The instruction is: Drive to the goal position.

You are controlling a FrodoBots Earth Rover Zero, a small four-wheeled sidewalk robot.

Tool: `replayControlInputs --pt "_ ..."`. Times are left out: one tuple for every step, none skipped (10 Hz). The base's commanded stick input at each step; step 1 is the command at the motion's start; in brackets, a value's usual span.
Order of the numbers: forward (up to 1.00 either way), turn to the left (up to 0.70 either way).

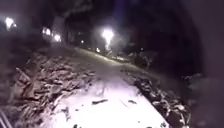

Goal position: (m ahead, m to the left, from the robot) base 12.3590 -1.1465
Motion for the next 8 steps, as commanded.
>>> replayControlInputs --pt "0.45 0.00" --pt "0.45 0.00" --pt "0.45 0.00" --pt "0.45 0.00" --pt "0.45 0.00" --pt "0.45 0.00" --pt "0.45 0.00" --pt "0.45 0.00"
